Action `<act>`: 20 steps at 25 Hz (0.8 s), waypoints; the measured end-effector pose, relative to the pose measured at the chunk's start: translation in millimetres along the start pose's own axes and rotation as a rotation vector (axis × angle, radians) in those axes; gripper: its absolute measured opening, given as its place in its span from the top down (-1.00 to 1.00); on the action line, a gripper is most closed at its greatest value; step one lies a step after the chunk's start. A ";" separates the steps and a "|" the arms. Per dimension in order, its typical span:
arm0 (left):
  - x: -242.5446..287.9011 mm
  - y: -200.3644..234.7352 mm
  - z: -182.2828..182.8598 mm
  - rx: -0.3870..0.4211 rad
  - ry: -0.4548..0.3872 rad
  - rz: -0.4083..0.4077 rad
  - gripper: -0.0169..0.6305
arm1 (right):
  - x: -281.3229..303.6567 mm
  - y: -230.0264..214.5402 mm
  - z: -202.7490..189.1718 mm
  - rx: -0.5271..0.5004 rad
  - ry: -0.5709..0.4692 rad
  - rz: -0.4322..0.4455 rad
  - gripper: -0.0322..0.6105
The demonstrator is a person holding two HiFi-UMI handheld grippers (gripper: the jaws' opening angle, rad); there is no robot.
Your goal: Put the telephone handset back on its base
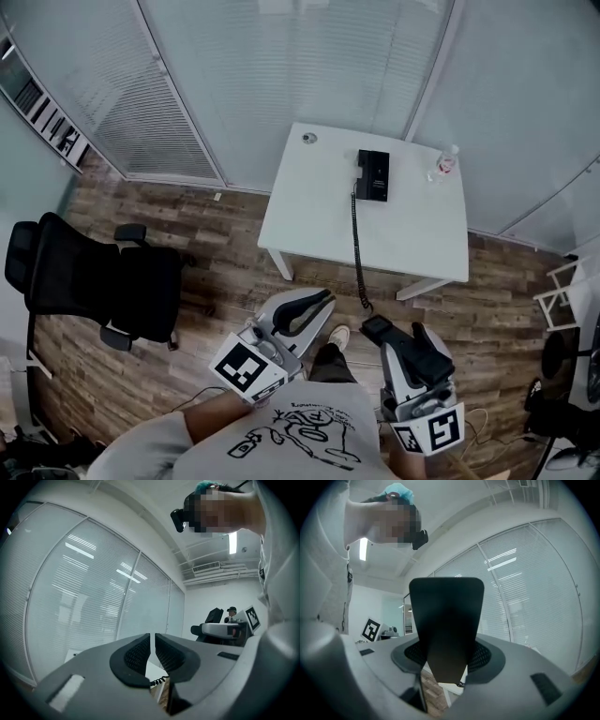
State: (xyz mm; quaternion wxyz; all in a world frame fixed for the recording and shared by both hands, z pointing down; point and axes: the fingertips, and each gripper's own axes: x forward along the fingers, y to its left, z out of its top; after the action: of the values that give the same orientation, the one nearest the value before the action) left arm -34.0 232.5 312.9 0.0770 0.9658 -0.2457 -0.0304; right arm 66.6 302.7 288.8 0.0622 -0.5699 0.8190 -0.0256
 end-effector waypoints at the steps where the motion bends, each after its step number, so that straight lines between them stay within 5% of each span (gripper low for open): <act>1: 11.6 2.6 2.0 0.003 0.002 0.001 0.85 | 5.1 -9.2 1.4 0.003 0.001 0.008 0.28; 20: 161.8 21.4 -0.9 0.019 0.051 0.071 0.85 | 49.3 -151.0 6.7 0.048 0.026 0.124 0.28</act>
State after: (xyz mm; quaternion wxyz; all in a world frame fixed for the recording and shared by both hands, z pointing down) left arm 98.1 136.4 313.9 0.0751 0.9576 -0.2782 -0.0008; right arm 191.0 204.0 295.7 0.0669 -0.5158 0.8527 -0.0486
